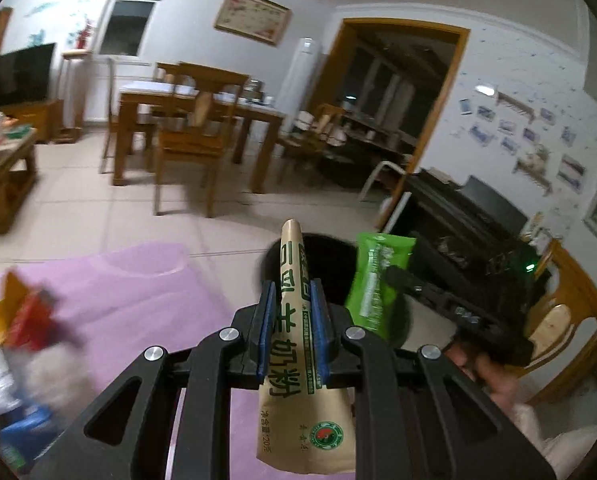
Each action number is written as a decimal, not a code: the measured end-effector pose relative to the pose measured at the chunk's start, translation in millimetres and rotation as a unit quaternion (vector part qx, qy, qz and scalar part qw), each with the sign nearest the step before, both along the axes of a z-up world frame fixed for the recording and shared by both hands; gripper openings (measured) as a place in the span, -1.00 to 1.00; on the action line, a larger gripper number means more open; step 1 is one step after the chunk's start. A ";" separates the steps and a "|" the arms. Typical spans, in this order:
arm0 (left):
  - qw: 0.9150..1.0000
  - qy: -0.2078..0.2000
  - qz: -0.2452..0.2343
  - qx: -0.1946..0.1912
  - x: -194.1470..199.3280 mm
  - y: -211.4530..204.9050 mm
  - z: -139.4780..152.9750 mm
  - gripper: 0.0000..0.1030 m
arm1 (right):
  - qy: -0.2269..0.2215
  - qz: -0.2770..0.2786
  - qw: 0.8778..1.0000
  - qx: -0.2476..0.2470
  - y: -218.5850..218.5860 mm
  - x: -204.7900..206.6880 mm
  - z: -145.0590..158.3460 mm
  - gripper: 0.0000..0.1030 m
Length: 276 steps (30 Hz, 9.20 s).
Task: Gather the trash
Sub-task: 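Carry both bags to the black bin and open both grippers to drop them, then return to the table and grasp the milk carton with the left gripper while the right grasps the white mailer, then carry the milk carton and white mailer to the bin and release both, then grasp the gold wrapper with the left gripper while the right grasps the red snack box, then carry the gold wrapper and red box over the bin and open both grippers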
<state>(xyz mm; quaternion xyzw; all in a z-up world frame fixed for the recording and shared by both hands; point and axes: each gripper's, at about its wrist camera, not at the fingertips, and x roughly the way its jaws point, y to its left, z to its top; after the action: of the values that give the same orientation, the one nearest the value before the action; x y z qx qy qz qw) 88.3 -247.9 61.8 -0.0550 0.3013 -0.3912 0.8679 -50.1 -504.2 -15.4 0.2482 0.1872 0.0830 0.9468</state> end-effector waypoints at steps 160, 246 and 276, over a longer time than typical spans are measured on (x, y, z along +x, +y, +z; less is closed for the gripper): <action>0.997 0.050 -0.044 0.037 32.2 -90.6 -82.2 -0.02 | 0.030 -0.126 0.991 -0.027 -106.9 -21.7 -31.1 -0.59; 0.956 0.071 0.107 0.265 154.5 185.9 -114.0 0.27 | 0.096 0.191 0.977 0.013 208.2 123.1 4.0 -0.38; 0.998 -0.026 0.030 0.046 39.0 101.2 3.9 -0.57 | -0.013 0.078 0.997 0.008 93.7 27.3 58.1 -0.38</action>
<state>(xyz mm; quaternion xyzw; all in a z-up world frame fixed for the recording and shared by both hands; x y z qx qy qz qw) 127.3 -146.7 65.7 -0.0135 0.2944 -0.3514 0.8886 -22.8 -410.6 42.7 0.2390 0.1930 0.1609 0.9379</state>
